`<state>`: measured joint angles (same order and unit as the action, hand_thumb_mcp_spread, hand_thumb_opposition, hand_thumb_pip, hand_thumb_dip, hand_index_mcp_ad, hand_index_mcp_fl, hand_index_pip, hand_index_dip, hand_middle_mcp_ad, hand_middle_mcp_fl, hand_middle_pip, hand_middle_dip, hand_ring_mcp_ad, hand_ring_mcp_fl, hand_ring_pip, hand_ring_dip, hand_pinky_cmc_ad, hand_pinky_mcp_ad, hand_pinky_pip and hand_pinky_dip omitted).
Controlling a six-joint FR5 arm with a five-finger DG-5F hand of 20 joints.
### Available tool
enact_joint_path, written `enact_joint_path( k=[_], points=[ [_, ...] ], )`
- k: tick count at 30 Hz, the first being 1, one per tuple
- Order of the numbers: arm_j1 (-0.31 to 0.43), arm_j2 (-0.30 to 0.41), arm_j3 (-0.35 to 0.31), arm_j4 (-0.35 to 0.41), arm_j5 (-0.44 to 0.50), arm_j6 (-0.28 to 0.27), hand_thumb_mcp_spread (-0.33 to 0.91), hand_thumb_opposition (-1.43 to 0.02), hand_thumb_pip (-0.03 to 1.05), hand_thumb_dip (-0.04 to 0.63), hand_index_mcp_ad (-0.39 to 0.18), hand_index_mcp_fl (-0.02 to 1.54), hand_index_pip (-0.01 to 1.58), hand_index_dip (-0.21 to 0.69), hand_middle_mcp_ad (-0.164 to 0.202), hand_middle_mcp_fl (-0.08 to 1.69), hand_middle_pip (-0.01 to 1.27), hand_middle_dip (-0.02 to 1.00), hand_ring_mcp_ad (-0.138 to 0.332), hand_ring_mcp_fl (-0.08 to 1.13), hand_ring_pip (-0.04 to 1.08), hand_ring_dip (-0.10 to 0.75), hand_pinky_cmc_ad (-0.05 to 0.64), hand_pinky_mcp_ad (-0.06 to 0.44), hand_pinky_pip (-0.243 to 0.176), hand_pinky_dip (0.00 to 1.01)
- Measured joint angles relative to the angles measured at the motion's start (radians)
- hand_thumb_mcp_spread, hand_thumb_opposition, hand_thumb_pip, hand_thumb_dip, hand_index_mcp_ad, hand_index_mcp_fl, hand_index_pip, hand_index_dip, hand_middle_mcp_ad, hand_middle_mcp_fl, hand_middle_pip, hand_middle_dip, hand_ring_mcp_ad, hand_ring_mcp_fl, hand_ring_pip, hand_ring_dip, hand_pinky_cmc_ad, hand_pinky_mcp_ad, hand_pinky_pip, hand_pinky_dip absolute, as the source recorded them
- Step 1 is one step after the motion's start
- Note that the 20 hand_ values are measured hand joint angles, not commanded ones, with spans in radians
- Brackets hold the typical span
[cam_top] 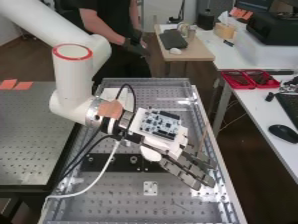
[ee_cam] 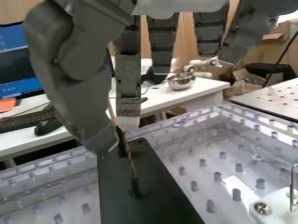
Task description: Grab the drill bit and place it in the clear container
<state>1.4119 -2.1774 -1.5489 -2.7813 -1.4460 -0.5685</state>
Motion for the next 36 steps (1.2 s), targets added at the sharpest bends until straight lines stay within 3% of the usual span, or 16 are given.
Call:
enact_joint_path(
  k=[5, 7, 13, 26, 36],
  points=[
    [0.001, -0.003, -0.005, 0.018, -0.007, -0.016, 0.52, -0.93, 0.59, 0.269, -0.089, 0.59, 1.32, 0.108, 0.075, 0.12, 0.13, 0.13, 0.264, 0.01, 0.09, -0.087, 0.279, 0.215, -0.106, 0.18],
    [0.002, -0.005, -0.005, 0.022, -0.01, -0.023, 0.53, -0.94, 0.58, 0.269, -0.091, 0.59, 1.35, 0.108, 0.075, 0.13, 0.13, 0.13, 0.264, 0.01, 0.09, -0.087, 0.278, 0.215, -0.105, 0.18],
    [0.002, -0.008, -0.008, 0.04, -0.016, -0.033, 0.57, -0.96, 0.56, 0.276, -0.12, 0.59, 1.34, 0.12, 0.075, 0.13, 0.13, 0.14, 0.264, 0.01, 0.09, -0.08, 0.278, 0.215, -0.105, 0.18],
    [-0.001, -0.008, -0.006, 0.032, -0.014, -0.036, 0.53, -0.93, 0.53, 0.267, -0.12, 0.42, 1.2, 0.093, 0.061, 0.13, 0.13, 0.14, 0.265, 0.02, 0.09, -0.073, 0.281, 0.213, -0.105, 0.18],
    [-0.001, -0.002, -0.016, 0.031, -0.019, -0.048, 0.53, -0.91, 0.54, 0.267, -0.117, 0.44, 1.17, 0.087, 0.061, 0.13, 0.13, 0.14, 0.26, 0.01, 0.09, -0.073, 0.281, 0.204, -0.105, 0.18]
  ],
)
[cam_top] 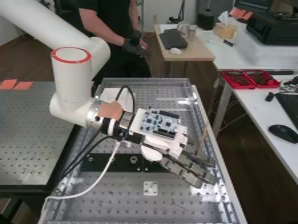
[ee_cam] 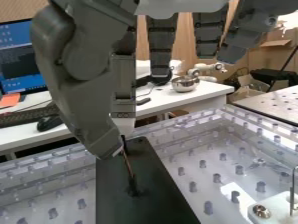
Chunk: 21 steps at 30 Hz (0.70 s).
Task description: Grab the drill bit and place it in the clear container
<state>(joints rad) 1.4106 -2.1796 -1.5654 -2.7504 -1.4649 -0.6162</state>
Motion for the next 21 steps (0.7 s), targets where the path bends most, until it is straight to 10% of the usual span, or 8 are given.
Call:
enact_joint_path(
  k=[21],
  points=[
    [0.001, -0.014, 0.004, 0.015, 0.015, -0.008, 0.58, -0.93, 0.54, 0.267, -0.12, 0.61, 1.32, 0.063, 0.059, 0.14, 0.13, 0.14, 0.253, 0.02, 0.09, -0.073, 0.281, 0.201, -0.105, 0.18]
  ],
)
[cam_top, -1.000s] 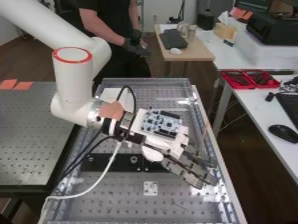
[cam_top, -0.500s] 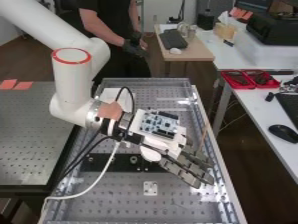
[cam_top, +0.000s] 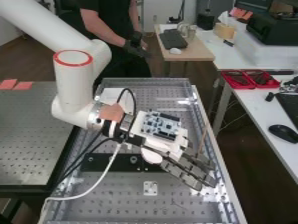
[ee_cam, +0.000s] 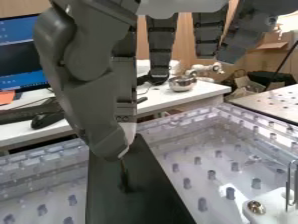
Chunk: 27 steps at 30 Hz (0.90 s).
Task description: Grab the drill bit and place it in the clear container
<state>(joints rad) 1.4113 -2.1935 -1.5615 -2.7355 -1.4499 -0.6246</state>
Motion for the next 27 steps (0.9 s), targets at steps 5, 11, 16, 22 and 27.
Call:
enact_joint_path(
  k=[5, 11, 16, 22, 27],
  points=[
    [0.0, -0.002, 0.001, 0.01, 0.001, 0.012, 0.58, -0.94, 0.54, 0.267, -0.117, 0.62, 1.32, 0.079, 0.051, 0.2, 0.13, 0.14, 0.253, 0.02, 0.08, -0.073, 0.281, 0.201, -0.105, 0.18],
    [0.0, -0.003, 0.0, 0.026, 0.006, 0.028, 0.62, -0.95, 0.5, 0.269, -0.117, 0.68, 1.28, 0.075, 0.051, 0.21, 0.13, 0.14, 0.253, 0.03, 0.09, -0.073, 0.281, 0.201, -0.105, 0.18],
    [-0.001, 0.002, 0.0, 0.037, -0.003, 0.042, 0.63, -0.95, 0.5, 0.269, -0.117, 0.73, 1.25, 0.075, 0.051, 0.25, 0.13, 0.14, 0.248, 0.05, 0.09, -0.073, 0.281, 0.201, -0.091, 0.18],
    [-0.003, 0.032, 0.002, 0.043, -0.003, 0.039, 0.63, -0.98, 0.5, 0.269, -0.119, 0.77, 1.18, 0.077, 0.049, 0.24, 0.13, 0.14, 0.246, 0.05, 0.09, -0.07, 0.281, 0.201, -0.091, 0.18],
    [-0.002, 0.073, -0.009, 0.054, -0.003, 0.033, 0.63, -0.98, 0.5, 0.269, -0.119, 0.79, 1.17, 0.077, 0.051, 0.24, 0.13, 0.14, 0.246, 0.06, 0.09, -0.066, 0.281, 0.201, -0.091, 0.18]
  ],
)
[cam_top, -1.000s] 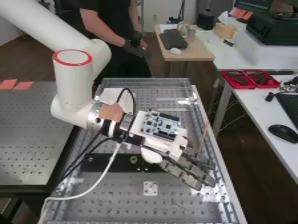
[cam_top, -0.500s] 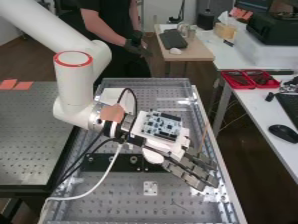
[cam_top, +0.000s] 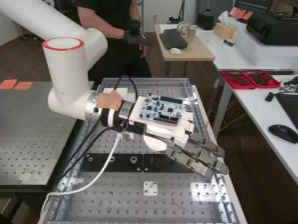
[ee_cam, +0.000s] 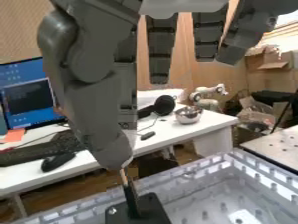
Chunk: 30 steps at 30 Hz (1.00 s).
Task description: Grab the drill bit and place it in the clear container
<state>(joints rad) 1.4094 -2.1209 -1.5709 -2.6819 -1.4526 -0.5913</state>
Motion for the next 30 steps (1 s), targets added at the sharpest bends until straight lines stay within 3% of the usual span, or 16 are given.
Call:
enact_joint_path(
  k=[18, 30],
  points=[
    [0.088, 0.176, -0.1, 0.082, -0.091, 0.006, 0.63, -1.0, 0.5, 0.269, -0.115, 0.82, 1.14, 0.077, 0.051, 0.25, 0.13, 0.14, 0.246, 0.06, 0.09, -0.066, 0.281, 0.201, -0.091, 0.18],
    [0.152, 0.195, -0.091, 0.092, -0.261, 0.064, 0.63, -1.01, 0.5, 0.269, -0.115, 0.84, 1.1, 0.079, 0.051, 0.24, 0.13, 0.14, 0.246, 0.06, 0.09, -0.066, 0.278, 0.201, -0.091, 0.18]
  ],
)
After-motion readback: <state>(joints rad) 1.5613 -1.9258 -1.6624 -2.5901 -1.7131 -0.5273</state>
